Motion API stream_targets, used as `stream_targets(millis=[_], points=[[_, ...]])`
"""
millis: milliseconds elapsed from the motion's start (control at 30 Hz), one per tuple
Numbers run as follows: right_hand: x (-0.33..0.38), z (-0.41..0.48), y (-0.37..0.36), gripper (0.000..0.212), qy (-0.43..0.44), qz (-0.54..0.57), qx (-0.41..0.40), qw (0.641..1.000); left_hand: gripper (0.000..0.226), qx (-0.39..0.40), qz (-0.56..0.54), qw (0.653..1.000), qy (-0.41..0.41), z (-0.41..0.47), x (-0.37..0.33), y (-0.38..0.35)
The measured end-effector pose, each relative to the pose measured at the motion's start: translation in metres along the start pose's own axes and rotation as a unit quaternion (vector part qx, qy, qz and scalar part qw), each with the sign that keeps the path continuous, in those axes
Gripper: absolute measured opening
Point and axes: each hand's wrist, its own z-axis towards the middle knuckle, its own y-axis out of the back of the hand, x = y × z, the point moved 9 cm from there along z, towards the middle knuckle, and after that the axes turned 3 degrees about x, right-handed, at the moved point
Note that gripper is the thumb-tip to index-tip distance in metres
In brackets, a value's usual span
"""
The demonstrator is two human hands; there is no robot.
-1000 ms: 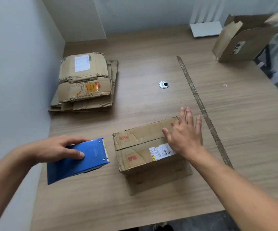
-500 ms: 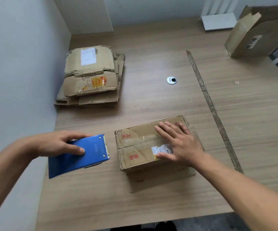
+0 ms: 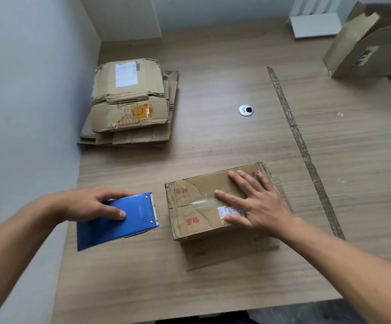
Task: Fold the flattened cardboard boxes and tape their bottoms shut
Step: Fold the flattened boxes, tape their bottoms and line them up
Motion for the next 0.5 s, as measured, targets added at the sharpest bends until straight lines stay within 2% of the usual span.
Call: stream_targets(millis=[500], points=[[-0.003, -0.001, -0.003, 0.061, -0.009, -0.018, 0.015, 1.000, 0.036, -0.002, 0.026, 0.999, 0.024, 0.023, 0.015, -0.003]])
